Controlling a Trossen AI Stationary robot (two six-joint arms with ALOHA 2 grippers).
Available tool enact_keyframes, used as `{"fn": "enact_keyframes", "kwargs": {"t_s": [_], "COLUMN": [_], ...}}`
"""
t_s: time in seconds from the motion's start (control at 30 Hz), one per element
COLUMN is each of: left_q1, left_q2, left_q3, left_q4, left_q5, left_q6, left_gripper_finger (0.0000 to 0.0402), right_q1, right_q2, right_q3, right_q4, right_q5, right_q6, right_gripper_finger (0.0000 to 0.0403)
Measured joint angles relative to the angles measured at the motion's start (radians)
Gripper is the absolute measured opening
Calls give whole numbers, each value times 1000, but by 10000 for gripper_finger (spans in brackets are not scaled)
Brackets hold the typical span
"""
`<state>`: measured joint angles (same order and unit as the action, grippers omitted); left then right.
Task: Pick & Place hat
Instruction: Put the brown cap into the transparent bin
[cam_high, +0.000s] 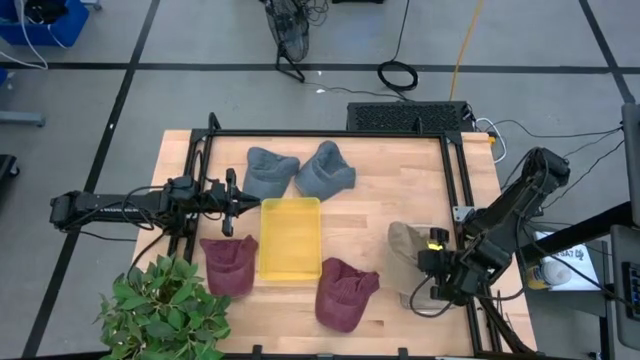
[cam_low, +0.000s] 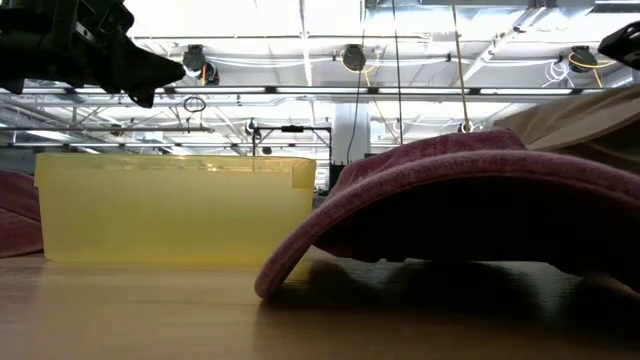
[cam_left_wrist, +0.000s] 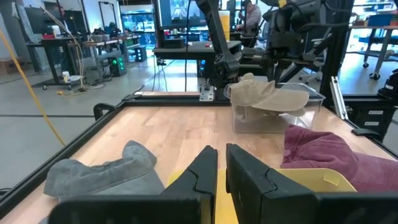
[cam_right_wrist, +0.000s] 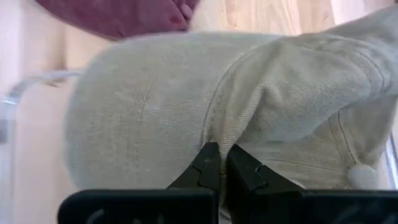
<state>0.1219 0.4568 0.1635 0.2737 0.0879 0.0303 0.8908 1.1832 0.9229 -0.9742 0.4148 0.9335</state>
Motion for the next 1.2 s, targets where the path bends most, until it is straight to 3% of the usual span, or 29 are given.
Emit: {"fn": "enact_keyframes", "kwargs": {"t_s": [0.37, 0.53, 1.0, 1.1, 1.2], "left_q1": [0, 0, 0, 0, 0], "left_q2": [0, 0, 0, 0, 0], "left_q3": [0, 0, 0, 0, 0], "left_q4": [0, 1, 9, 9, 9], "left_q5": [0, 0, 0, 0, 0], "left_q6": [0, 6, 9, 13, 16], "left_gripper_finger": [42, 42, 42, 42, 42], "right_q1": [8, 8, 8, 8, 7], "right_q2": [-66, -90, -249, -277, -279], "right_q3": [2, 2, 4, 4, 4], "right_q4": [2, -7, 7, 73, 240], "right_q5": [-13, -74, -106, -67, 50], "right_q6": [-18, 20, 127, 37, -105], "right_gripper_finger": [0, 6, 102, 106, 96]}}
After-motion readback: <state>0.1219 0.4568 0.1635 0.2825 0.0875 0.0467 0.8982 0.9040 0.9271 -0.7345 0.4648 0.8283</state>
